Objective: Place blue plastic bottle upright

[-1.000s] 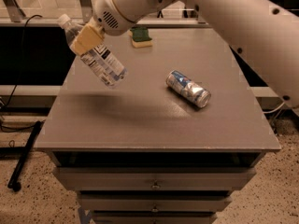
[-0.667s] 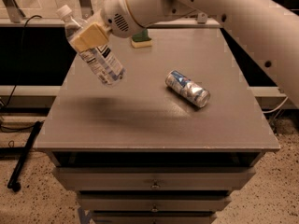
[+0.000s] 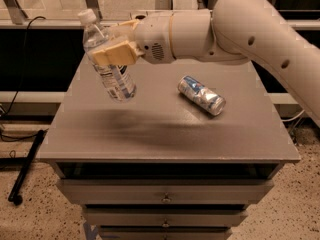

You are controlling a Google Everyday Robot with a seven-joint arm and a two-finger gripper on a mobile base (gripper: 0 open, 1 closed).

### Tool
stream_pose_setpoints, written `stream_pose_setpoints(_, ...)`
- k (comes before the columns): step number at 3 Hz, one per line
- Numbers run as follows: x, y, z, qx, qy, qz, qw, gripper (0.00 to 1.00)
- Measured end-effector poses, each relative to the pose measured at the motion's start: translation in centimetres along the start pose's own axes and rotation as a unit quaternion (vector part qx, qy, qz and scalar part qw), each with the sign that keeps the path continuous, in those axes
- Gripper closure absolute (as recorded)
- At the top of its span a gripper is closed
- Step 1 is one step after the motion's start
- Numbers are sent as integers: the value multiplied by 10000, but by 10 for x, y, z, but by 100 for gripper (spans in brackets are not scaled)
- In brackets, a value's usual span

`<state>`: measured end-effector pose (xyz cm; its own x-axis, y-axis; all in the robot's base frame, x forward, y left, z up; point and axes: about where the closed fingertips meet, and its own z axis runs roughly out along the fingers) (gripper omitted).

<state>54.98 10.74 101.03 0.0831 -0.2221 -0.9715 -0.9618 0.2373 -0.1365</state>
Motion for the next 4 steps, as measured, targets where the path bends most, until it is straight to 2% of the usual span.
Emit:
stream_pose_setpoints(1, 4, 8, -8, -37, -430, -94, 9990, 100)
stream_pose_setpoints(2, 13, 15, -13, -36, -688, -226, 9974, 100)
stream_pose_setpoints(4, 39, 29, -10, -220, -971, -235, 9948, 97)
